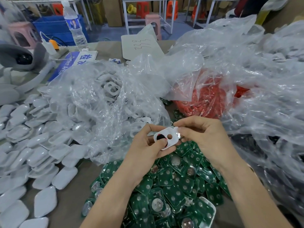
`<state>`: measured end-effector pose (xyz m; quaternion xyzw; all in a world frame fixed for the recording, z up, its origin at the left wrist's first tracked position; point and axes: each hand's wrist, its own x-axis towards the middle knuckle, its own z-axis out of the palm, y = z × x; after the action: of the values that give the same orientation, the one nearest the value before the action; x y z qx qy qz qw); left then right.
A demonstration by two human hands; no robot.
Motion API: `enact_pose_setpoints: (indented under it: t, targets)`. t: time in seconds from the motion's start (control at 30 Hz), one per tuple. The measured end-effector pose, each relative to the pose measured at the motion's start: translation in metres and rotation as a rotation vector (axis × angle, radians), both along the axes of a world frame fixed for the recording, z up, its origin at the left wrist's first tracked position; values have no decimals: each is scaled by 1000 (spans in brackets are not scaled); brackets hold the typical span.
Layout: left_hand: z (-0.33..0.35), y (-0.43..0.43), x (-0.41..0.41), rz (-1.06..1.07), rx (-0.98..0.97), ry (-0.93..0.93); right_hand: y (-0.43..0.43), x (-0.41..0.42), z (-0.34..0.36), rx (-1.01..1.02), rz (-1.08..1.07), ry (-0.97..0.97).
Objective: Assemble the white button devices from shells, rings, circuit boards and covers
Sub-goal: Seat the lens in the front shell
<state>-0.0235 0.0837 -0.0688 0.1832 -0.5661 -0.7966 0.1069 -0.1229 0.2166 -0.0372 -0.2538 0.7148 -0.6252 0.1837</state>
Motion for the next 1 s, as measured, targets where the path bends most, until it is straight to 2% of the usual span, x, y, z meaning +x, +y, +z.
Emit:
enact_pose_setpoints:
  t: [0.3, 0.43, 0.53, 0.77, 0.93, 1.0]
  targets:
    - [2, 3, 0, 43, -78, -2, -1, 0, -8, -19, -4, -40]
    - [3, 4, 0, 53, -123, 11, -2, 4, -6, 72, 32, 137]
    - [3, 8, 0, 81, -159, 27, -7, 7, -11, 117, -32, 227]
    - [3, 15, -1, 101, -131, 77, -11, 11, -21, 27, -97, 105]
    - [2, 16, 1, 87, -147, 97, -8, 5, -21, -89, -73, -87]
    - [2, 17, 0, 87, -145, 98, -8, 4, -20, -101, -69, -109]
